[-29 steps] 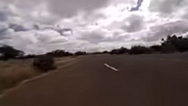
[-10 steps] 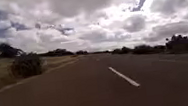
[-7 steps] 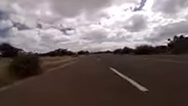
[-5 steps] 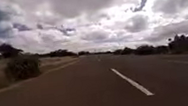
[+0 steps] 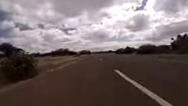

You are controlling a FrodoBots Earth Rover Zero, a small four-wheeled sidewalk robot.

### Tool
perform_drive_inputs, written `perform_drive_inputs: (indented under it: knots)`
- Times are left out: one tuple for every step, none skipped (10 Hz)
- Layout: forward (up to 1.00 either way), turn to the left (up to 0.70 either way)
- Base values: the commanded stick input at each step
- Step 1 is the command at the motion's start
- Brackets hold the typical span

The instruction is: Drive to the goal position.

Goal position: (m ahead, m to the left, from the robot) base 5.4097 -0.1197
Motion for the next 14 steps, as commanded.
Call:
perform_drive_inputs:
  knots:
    - [0.78, 0.0]
    - [0.78, 0.0]
    - [0.78, 0.0]
    - [0.78, 0.0]
    - [0.78, 0.0]
    - [0.78, 0.0]
    - [0.81, 0.0]
    - [0.83, 0.0]
    - [0.85, 0.0]
    - [0.85, 0.0]
    - [0.85, 0.0]
    - [0.85, 0.0]
    - [0.85, 0.0]
    - [0.85, 0.0]
